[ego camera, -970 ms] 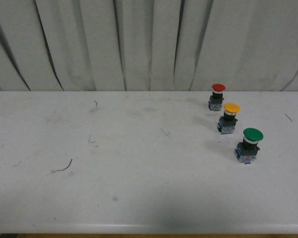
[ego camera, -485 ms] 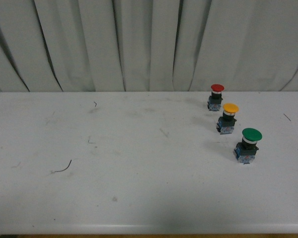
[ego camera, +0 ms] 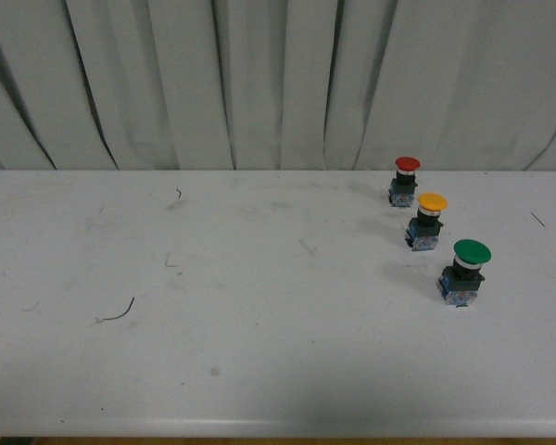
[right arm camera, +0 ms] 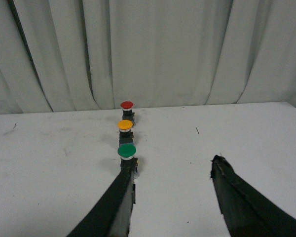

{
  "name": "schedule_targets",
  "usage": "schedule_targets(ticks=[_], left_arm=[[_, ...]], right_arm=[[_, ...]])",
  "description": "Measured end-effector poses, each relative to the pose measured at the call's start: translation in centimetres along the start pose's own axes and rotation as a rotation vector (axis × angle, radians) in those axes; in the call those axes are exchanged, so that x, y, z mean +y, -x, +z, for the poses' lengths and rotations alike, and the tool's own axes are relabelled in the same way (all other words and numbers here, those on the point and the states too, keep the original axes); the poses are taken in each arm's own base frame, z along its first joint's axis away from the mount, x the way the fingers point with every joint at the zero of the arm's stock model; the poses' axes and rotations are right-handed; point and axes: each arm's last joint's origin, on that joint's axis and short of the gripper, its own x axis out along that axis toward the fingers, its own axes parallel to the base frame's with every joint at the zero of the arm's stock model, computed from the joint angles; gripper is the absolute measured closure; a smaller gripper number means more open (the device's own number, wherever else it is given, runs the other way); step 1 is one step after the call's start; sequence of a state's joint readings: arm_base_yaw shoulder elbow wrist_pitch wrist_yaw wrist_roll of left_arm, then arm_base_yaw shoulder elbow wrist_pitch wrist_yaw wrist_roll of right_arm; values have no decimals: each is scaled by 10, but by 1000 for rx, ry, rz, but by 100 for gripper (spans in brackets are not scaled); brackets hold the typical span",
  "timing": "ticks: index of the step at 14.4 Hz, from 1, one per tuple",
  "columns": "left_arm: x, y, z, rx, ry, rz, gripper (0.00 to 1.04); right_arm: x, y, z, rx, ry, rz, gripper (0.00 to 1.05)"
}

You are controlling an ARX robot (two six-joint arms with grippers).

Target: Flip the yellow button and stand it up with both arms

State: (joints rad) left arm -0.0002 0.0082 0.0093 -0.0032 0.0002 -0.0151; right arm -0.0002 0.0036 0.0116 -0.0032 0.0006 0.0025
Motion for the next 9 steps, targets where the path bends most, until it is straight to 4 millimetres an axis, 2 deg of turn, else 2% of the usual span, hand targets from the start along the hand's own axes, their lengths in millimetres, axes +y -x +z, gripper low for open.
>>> schedule_targets(ticks=[3,6,9], left_arm=[[0,0,0,0,0,0,7],[0,0,0,0,0,0,7],[0,0,0,0,0,0,7]], right_arm=[[0,0,0,0,0,0,18],[0,0,0,0,0,0,4],[0,0,0,0,0,0,6]])
